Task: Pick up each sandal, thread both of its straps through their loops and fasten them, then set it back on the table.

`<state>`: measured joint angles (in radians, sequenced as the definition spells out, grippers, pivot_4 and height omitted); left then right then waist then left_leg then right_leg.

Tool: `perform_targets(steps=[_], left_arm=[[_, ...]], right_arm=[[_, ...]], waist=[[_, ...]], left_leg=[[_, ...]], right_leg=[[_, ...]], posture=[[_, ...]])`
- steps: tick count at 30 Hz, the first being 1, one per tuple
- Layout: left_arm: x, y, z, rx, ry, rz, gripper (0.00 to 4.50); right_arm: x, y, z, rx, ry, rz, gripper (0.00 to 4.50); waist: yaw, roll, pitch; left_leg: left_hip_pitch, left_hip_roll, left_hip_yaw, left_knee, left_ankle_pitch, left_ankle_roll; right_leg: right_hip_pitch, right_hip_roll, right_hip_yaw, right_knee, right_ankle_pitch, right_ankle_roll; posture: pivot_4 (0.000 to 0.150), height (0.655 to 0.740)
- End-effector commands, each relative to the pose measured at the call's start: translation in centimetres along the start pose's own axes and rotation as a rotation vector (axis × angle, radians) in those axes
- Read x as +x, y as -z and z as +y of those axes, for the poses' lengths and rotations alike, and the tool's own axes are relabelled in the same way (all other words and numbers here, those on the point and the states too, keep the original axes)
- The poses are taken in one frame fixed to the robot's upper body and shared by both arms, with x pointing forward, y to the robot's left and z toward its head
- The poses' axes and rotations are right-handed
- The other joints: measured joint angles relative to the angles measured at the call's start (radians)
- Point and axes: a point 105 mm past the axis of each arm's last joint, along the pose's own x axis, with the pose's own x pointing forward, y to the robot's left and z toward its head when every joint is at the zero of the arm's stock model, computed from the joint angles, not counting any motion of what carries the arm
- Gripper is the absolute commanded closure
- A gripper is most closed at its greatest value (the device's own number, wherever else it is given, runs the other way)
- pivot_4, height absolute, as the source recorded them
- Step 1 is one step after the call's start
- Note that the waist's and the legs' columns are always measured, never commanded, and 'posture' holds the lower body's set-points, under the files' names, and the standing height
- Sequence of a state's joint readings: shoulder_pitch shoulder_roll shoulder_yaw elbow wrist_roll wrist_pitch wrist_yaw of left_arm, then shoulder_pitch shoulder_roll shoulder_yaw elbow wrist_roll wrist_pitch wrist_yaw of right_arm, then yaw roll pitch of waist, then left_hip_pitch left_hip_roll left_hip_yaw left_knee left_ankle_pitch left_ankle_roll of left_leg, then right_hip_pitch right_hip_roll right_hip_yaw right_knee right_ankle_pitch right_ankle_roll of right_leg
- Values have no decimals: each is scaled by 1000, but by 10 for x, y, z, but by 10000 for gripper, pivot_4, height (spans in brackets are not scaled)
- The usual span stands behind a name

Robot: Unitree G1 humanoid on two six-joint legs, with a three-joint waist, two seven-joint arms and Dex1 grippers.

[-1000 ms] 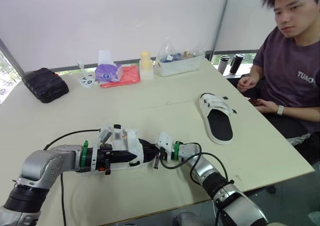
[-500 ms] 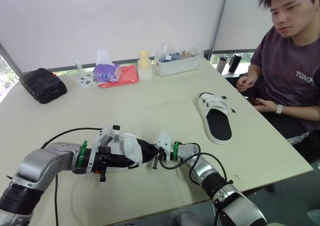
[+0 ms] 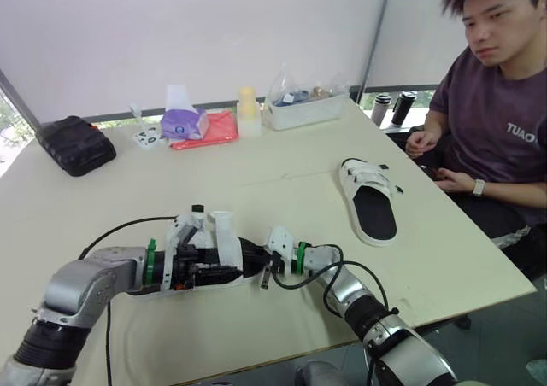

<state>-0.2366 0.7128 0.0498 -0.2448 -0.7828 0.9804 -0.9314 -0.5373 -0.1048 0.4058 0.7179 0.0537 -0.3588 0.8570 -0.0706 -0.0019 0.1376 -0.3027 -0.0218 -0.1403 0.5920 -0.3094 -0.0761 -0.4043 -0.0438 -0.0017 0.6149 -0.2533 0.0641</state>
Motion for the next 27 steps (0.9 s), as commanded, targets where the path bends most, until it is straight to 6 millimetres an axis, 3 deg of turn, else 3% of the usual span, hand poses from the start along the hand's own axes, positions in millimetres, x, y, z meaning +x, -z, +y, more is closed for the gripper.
perform_targets(steps=[1,6,7,9,15,22,27], left_arm=[[-4,-16,-3,25,-32,-50,10716],[2,-21,8,32,-90,-75,10716],[3,-23,11,38,-105,-88,13078],[4,-24,11,34,-98,-97,18060],[7,-15,4,48,-65,-56,44789],[6,19,-9,113,-11,121,44789],[5,24,-6,125,-25,128,44789]], right_arm=[[-34,95,43,202,-48,364,45000],[-34,95,43,202,-49,363,45000],[-34,95,43,201,-49,363,45000],[-33,95,42,201,-47,362,45000],[-34,96,44,204,-46,363,45000],[-33,96,45,201,-46,363,45000],[-33,96,45,202,-46,362,45000]], waist=[[0,0,0],[0,0,0],[0,0,0],[0,0,0],[0,0,0],[-1,0,-1],[-1,1,-1]], left_leg=[[0,0,0,0,0,0],[0,0,0,0,0,0],[0,0,0,0,0,0],[0,0,1,0,0,0],[0,0,1,0,0,0],[1,0,1,0,0,0],[2,0,1,0,0,0]], right_leg=[[0,0,0,0,0,0],[1,0,0,0,0,0],[1,1,0,0,0,0],[1,1,0,0,0,0],[1,1,0,0,0,0],[0,0,0,0,0,0],[-1,0,0,0,0,0]], posture=[[1500,7400],[1500,7400],[1500,7400],[1500,7400],[1500,7400],[1500,7400],[1500,7400]])
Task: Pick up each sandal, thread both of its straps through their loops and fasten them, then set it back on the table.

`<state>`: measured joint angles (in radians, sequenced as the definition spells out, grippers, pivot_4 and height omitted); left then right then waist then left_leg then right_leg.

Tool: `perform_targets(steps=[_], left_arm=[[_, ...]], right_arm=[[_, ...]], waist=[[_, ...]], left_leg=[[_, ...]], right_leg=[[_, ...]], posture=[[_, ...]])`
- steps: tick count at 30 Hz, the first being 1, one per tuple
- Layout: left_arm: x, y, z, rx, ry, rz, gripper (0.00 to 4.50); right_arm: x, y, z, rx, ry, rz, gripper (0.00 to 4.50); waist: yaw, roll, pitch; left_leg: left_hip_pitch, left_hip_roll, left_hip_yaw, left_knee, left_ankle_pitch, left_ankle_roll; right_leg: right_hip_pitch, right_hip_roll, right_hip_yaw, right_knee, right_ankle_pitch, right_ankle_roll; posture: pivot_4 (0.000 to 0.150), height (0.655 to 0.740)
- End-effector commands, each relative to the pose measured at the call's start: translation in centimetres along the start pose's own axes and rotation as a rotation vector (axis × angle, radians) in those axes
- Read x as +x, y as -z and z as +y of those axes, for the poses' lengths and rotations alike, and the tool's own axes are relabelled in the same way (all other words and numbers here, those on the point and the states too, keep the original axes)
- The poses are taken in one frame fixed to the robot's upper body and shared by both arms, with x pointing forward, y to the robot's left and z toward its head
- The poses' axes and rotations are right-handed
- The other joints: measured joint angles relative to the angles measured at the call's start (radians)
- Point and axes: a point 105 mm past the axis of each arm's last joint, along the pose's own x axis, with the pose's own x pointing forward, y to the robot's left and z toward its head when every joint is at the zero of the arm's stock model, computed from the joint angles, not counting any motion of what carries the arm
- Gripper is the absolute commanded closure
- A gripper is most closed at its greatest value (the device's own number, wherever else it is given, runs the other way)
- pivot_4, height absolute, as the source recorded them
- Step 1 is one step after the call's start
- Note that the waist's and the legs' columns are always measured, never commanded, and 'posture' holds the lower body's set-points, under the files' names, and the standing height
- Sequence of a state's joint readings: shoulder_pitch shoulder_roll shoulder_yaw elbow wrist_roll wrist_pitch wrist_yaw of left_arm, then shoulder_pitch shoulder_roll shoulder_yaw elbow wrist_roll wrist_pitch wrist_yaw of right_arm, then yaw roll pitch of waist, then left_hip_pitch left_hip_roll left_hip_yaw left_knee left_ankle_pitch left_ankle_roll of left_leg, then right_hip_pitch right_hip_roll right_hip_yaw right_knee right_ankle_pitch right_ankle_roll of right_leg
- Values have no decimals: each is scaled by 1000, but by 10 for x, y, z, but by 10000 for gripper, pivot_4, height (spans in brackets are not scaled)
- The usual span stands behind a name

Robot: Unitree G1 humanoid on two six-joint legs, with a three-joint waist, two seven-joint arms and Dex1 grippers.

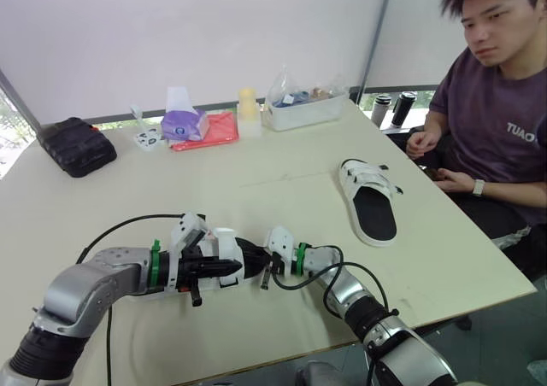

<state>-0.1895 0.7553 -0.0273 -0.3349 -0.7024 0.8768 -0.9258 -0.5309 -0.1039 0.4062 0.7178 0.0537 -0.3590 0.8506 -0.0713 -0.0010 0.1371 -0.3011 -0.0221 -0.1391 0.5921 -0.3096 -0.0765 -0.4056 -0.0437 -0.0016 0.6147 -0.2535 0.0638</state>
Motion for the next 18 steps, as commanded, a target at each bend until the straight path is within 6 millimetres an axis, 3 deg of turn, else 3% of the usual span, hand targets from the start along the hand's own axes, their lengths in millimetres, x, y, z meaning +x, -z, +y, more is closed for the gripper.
perform_targets(steps=[1,14,18], left_arm=[[0,14,0,-13,-2,59,44789],[1,11,23,71,-128,47,44789],[2,12,9,58,-47,48,44789]], right_arm=[[-32,95,43,194,-52,362,45000],[-31,93,43,189,-56,359,45000],[-31,94,43,189,-55,362,45000]], waist=[[0,0,0],[0,1,0],[0,1,0]], left_leg=[[0,0,0,0,0,0],[-1,0,0,0,0,0],[-1,0,0,0,0,0]], right_leg=[[0,0,0,0,0,0],[1,0,0,0,0,0],[1,0,0,0,0,0]], posture=[[1500,7400],[1500,7400],[1500,7400]])
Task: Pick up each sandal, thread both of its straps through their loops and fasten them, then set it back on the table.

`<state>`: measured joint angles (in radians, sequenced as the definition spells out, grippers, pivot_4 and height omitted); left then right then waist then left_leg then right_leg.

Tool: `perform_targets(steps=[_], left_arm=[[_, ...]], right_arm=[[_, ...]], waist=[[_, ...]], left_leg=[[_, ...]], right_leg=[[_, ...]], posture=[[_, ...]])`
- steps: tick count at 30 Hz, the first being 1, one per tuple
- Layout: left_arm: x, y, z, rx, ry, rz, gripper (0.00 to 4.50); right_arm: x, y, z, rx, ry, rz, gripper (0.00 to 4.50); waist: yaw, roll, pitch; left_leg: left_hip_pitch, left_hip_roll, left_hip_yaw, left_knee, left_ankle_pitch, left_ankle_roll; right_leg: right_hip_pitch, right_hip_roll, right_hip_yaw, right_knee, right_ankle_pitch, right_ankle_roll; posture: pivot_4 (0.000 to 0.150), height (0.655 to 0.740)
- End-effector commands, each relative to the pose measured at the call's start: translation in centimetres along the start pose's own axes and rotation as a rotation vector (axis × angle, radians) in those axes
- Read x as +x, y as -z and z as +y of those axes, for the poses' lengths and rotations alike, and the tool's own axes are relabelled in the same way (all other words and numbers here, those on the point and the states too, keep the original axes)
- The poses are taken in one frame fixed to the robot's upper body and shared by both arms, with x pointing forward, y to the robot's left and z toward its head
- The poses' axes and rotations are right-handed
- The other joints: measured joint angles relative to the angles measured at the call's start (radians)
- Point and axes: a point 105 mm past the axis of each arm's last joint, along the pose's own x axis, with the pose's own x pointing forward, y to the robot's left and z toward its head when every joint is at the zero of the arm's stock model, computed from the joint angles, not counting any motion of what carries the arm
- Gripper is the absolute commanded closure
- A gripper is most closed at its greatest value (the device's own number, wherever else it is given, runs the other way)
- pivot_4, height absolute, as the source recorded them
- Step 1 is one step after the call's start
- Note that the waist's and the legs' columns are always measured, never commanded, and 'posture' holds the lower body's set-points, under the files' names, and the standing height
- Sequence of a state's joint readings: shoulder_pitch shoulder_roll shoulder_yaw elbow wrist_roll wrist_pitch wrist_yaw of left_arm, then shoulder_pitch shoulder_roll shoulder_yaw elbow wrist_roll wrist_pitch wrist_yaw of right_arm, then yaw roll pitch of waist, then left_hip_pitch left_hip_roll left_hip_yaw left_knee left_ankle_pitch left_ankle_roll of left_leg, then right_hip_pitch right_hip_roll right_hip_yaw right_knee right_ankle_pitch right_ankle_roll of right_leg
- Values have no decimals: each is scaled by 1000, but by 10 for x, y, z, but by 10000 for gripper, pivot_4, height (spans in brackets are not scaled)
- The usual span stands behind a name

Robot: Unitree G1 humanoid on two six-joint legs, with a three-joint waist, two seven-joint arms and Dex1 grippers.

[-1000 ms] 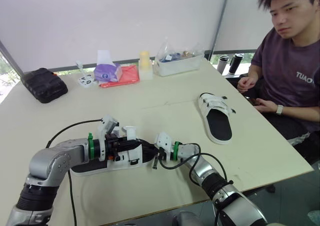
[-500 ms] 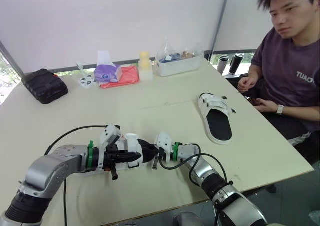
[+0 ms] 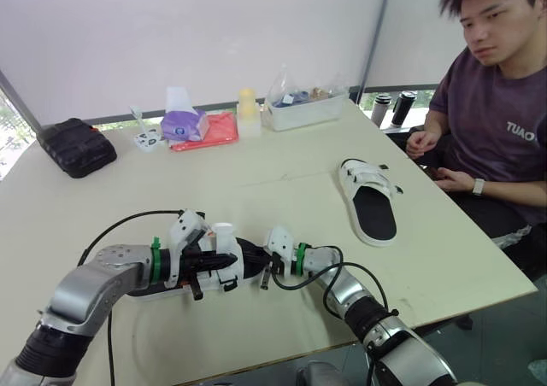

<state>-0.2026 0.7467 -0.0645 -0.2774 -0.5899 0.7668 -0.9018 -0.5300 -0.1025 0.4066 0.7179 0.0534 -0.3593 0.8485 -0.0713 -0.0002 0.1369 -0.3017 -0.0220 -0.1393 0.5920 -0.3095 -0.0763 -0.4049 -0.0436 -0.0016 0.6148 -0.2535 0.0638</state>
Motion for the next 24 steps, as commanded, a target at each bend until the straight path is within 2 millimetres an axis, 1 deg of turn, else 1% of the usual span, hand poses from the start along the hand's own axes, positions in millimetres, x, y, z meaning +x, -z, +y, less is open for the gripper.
perform_targets(steps=[1,4,7,9,11,13,14,16,18,20,22,24], left_arm=[[-1,8,-14,-28,69,33,44789],[-1,12,-15,-24,61,44,44789],[0,10,-13,-35,53,27,36970],[-1,6,-13,-38,48,11,28030],[-5,1,-6,-36,2,-3,18037],[-15,-7,1,-64,-33,-30,8882],[-24,-14,2,-80,-37,-54,8882],[-44,-32,-5,-143,-18,-133,8882],[-54,-32,-19,-174,4,-132,8882],[-63,-12,-41,-202,23,-47,8882],[-68,-2,-54,-229,34,-6,8882],[-76,7,-68,-257,46,31,8882]], right_arm=[[-32,94,43,188,-56,364,45000],[-32,95,43,188,-57,365,45000],[-32,95,43,187,-59,366,45000],[-32,94,43,188,-60,365,45000],[-32,94,44,188,-60,365,45000],[-32,94,44,188,-60,365,45000],[-32,94,43,188,-60,364,45000],[-32,95,45,187,-65,369,45000],[-32,96,46,184,-75,377,45000],[-32,97,45,181,-79,382,45000],[-32,97,44,179,-80,383,45000],[-33,97,43,176,-83,386,45000]], waist=[[0,0,0],[-1,0,0],[0,0,0],[0,0,0],[0,0,0],[0,0,0],[0,0,0],[-1,-1,1],[-2,-2,1],[-7,-1,0],[-10,0,1],[-7,-4,2]], left_leg=[[0,0,0,0,0,0],[0,0,0,0,0,0],[0,0,0,0,0,0],[0,0,0,0,0,0],[0,0,0,0,0,0],[0,0,0,0,0,0],[0,0,0,0,0,0],[0,0,0,0,0,0],[-1,1,0,0,0,0],[-1,1,0,0,0,0],[1,2,1,-1,-2,-2],[1,2,0,0,-2,-2]], right_leg=[[0,0,0,0,0,0],[0,0,0,0,0,0],[0,0,0,0,0,0],[0,0,0,0,0,0],[-1,0,0,0,0,0],[-1,0,0,0,0,0],[0,0,0,0,0,0],[-1,0,-1,0,0,0],[-1,0,-1,0,0,0],[-1,0,-1,0,0,0],[-2,-2,1,-1,0,0],[-2,-1,1,-1,0,0]], posture=[[1500,7400],[1500,7400],[1500,7400],[1500,7400],[1500,7400],[1500,7400],[1500,7400],[1500,7400],[1500,7400],[1500,7400],[1500,7400],[1500,7400]])
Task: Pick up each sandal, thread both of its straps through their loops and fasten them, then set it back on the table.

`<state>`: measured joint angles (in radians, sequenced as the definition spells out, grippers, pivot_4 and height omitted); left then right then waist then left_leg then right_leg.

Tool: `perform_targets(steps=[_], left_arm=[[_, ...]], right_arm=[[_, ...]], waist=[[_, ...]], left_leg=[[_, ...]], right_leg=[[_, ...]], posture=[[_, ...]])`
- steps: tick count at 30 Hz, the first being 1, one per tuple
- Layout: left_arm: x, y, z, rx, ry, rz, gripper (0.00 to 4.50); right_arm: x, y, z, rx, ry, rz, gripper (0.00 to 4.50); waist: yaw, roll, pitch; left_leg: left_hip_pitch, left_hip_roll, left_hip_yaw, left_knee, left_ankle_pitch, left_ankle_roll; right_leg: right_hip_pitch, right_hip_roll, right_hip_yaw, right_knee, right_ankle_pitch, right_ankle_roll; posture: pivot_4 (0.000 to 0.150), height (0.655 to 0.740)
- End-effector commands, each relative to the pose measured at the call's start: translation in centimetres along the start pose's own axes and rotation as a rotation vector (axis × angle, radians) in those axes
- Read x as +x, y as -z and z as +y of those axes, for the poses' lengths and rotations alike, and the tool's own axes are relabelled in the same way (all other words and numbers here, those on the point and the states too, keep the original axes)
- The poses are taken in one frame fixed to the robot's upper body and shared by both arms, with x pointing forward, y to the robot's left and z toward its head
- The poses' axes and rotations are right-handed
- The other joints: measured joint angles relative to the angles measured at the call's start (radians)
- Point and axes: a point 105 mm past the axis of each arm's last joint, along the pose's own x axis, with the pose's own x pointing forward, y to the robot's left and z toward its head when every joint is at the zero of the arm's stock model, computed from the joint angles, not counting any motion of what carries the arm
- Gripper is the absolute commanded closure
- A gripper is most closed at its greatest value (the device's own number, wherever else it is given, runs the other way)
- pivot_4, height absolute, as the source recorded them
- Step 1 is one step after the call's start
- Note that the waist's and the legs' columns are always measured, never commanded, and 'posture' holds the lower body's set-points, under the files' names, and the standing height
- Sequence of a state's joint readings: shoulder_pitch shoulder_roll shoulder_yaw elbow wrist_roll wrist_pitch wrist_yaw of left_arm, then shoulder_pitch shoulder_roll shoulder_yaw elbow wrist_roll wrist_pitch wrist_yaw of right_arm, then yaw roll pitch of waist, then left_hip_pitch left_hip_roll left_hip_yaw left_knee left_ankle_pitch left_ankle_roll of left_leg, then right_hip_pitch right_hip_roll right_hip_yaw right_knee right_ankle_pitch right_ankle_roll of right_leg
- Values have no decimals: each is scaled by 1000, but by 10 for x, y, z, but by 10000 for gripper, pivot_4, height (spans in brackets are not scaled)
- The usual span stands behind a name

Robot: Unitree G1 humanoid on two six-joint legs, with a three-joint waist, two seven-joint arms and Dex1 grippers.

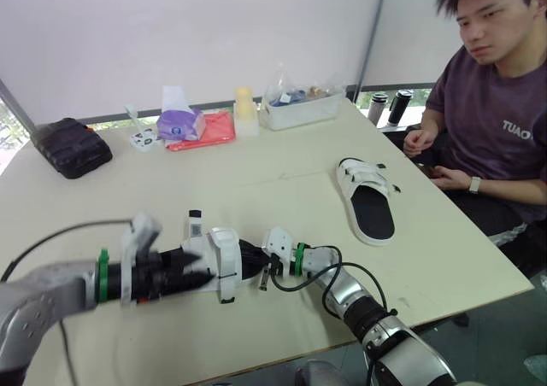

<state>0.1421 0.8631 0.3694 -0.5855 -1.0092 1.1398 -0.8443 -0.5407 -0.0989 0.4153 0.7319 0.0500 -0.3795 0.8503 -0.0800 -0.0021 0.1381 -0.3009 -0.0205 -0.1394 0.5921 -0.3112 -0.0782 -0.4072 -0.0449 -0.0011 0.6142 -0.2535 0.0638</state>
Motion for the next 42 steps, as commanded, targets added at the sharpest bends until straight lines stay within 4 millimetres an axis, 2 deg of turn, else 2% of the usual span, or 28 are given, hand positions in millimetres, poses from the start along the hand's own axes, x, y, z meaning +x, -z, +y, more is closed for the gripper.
perform_targets(steps=[1,4,8,13,23,24,25,30,31,37,42], left_arm=[[-12,5,-21,24,18,31,8882],[-8,14,-13,36,-31,52,8882],[14,23,8,72,-80,43,8882],[33,23,28,97,-90,14,8882],[61,12,30,128,2,-6,8882],[62,12,30,132,7,0,13889],[63,12,30,134,8,3,16468],[63,14,24,109,25,10,41078],[63,14,23,96,32,8,44548],[46,25,-20,-54,250,93,44548],[36,20,-34,-100,325,82,44548]], right_arm=[[-36,98,44,194,-78,392,45000],[-35,98,45,192,-89,394,45000],[-31,96,45,191,-94,389,45000],[-31,96,46,190,-99,387,45000],[-34,98,47,197,-89,390,45000],[-34,98,47,197,-87,390,45000],[-33,98,47,198,-86,390,45000],[-32,98,48,201,-84,387,45000],[-32,98,48,201,-84,387,45000],[-33,98,48,199,-86,389,45000],[-33,98,49,193,-93,392,45000]], waist=[[4,-3,0],[7,0,-1],[7,9,-3],[3,9,-6],[11,6,-4],[12,6,-4],[12,6,-4],[10,5,-4],[11,5,-4],[8,3,-2],[8,2,-2]], left_leg=[[0,0,0,1,-1,-1],[-1,0,0,4,-3,-5],[-3,1,0,6,-5,-7],[-1,1,0,4,-8,-11],[3,0,0,3,-6,-8],[3,0,0,3,-6,-8],[3,0,0,3,-5,-8],[3,0,0,3,-5,-8],[3,0,0,3,-5,-7],[5,-1,0,3,-6,-7],[8,-1,0,3,-8,-8]], right_leg=[[-1,0,-1,0,0,0],[-2,0,-3,-3,-1,-1],[-2,0,-11,-15,-1,-2],[-1,-1,-10,-16,-1,-1],[-1,1,-8,-8,1,-4],[-1,1,-8,-8,1,-4],[-1,1,-8,-8,1,-4],[1,0,-7,-5,1,-4],[1,0,-6,-3,1,-4],[0,0,-6,-1,1,-4],[-1,0,-7,-2,1,-4]], posture=[[1500,7400],[1500,7400],[1500,7400],[1500,7400],[1500,7400],[1500,7400],[1500,7400],[1500,7400],[1500,7400],[1500,7400],[1500,7400]])
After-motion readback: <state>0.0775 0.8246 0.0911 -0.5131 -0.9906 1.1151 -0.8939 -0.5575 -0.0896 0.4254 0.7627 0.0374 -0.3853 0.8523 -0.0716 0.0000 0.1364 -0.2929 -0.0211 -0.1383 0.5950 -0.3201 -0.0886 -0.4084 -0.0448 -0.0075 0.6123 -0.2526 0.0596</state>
